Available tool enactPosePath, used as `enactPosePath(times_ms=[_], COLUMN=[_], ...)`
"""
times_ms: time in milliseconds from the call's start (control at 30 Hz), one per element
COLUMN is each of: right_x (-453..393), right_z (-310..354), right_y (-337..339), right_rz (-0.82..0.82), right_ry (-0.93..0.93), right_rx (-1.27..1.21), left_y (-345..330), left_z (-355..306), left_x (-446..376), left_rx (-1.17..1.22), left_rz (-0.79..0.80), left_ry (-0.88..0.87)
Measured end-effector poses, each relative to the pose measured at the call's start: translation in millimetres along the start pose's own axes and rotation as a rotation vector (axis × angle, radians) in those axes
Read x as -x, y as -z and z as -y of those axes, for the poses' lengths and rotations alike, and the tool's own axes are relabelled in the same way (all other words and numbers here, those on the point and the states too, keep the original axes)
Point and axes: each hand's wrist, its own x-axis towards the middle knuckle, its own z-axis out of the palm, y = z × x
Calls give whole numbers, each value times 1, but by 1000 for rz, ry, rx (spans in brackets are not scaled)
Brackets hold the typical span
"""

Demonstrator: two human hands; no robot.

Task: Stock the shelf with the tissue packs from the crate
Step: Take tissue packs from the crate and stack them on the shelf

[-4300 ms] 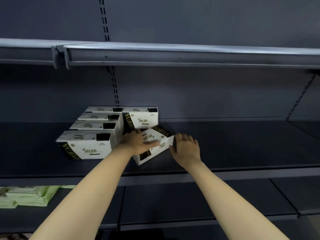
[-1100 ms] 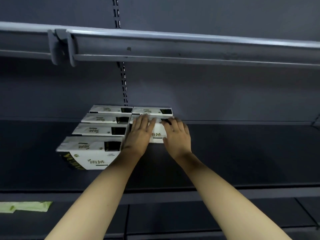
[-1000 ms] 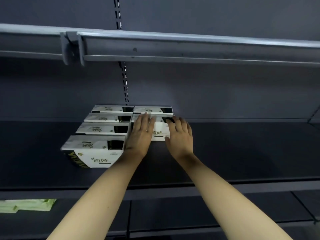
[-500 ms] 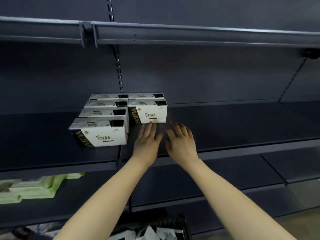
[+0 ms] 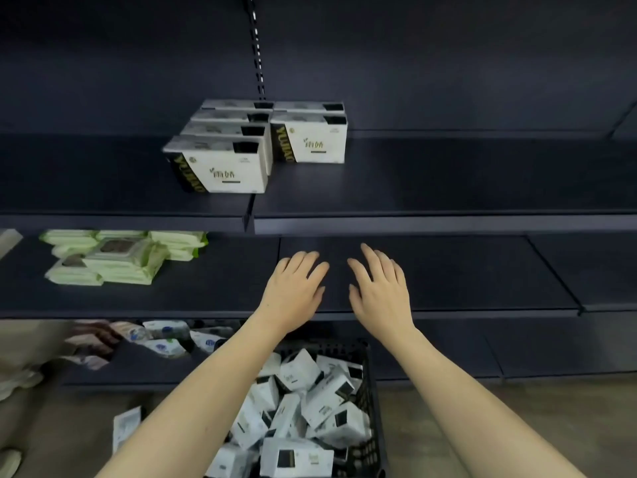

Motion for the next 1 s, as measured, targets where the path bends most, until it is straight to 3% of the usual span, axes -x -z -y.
enactPosePath(times_ms=[500,700,1000], right_x=[165,206,239], right_z=[-5,-11,-22], right_y=[-107,-166,-241], right_rz=[418,609,749], right_ry=[-79,-130,-211], right_rx=[-25,-19,-16], left_y=[-137,-200,-293], left_z=[-42,-45,-46], left_x=[138,165,176], left_rx=[34,138,214], left_rz=[508,685,888], left_ry=[146,205,242])
